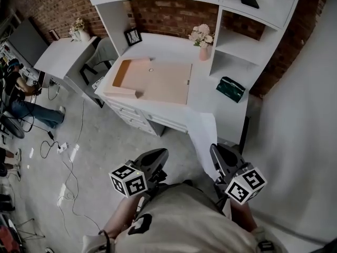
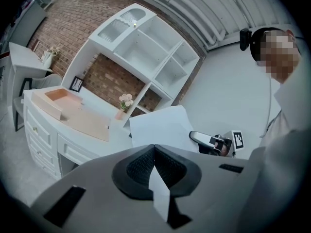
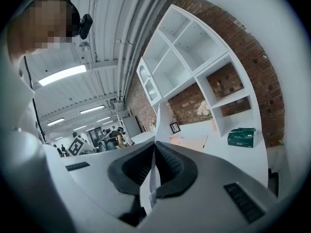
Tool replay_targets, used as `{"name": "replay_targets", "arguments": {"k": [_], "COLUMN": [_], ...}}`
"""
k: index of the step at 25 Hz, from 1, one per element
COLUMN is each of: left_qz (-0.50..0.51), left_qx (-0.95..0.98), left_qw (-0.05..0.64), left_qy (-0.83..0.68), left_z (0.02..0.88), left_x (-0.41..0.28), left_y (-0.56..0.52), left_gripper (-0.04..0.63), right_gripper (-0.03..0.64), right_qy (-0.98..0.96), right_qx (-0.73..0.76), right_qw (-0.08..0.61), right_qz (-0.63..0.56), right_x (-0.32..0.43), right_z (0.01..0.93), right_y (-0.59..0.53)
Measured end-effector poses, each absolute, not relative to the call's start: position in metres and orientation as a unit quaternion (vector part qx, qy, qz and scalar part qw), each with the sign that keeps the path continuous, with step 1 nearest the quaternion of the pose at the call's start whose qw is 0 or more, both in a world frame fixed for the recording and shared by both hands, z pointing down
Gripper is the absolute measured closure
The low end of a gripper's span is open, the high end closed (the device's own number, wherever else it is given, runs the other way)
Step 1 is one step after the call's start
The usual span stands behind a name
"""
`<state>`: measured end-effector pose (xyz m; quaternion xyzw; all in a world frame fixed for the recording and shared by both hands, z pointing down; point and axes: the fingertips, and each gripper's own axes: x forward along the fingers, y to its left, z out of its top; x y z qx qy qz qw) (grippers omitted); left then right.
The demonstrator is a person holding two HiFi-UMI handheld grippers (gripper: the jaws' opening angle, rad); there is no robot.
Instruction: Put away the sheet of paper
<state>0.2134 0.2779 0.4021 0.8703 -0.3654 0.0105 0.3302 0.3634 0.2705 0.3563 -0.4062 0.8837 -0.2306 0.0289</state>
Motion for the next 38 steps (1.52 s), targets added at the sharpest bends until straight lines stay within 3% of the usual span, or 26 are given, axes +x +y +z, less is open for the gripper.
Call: {"name": "replay_targets", "arguments": {"k": [8, 22, 38], "left_qz": [0.026, -0.026, -0.067], "left_qx": [0.867, 0.873, 0.863], "left_qw": [0.329, 0.344, 0.316], "left_qy": [-0.374, -0.343, -0.388], "left_z": [0.403, 0.394, 0.384], "left_x": [0.222, 0.19, 0.069], "left_y": [0.274, 0.22, 0.133], "left_gripper": [0.578, 0.578, 0.578], "right_gripper": [0.59, 0.591, 0.591], "right_qy": [0.877, 0.873, 0.872], "right_qx": [-0.399, -0.416, -0.433], "right_qw": [0.049, 0.021, -0.011], "right_qz": [-0.264, -0.255, -0.227], "right_x": [0.379, 0.345, 0.266], "right_z": [0.369, 0.358, 0.33], "right_y": [0.257, 0.227, 0.164]}}
